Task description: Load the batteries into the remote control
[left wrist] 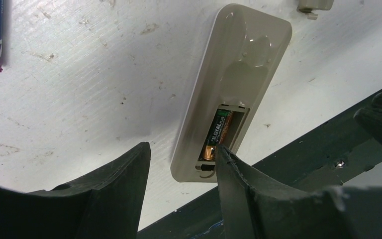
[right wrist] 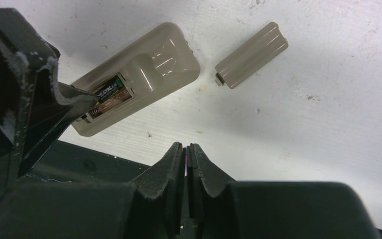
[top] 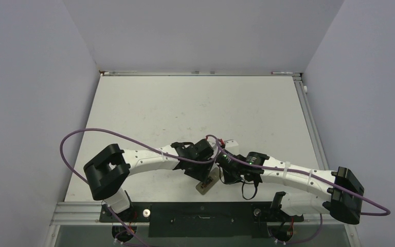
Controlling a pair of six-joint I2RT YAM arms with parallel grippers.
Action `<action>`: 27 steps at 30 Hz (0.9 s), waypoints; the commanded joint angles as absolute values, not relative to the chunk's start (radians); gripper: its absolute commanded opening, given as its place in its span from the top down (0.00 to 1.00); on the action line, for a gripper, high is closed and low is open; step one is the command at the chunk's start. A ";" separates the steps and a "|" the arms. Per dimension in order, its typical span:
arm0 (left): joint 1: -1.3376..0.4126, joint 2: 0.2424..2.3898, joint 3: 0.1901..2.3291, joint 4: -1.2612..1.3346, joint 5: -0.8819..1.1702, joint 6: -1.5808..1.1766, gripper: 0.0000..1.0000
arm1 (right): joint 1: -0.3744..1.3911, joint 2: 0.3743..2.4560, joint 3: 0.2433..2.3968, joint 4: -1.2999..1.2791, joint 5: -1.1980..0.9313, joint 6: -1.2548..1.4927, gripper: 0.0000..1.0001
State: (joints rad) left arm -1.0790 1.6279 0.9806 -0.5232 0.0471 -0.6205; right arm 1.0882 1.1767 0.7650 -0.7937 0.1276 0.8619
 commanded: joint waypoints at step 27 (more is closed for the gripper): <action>-1.134 1.743 1.092 -0.522 0.034 -0.600 0.62 | 1.094 1.144 0.760 -0.759 0.145 0.857 0.91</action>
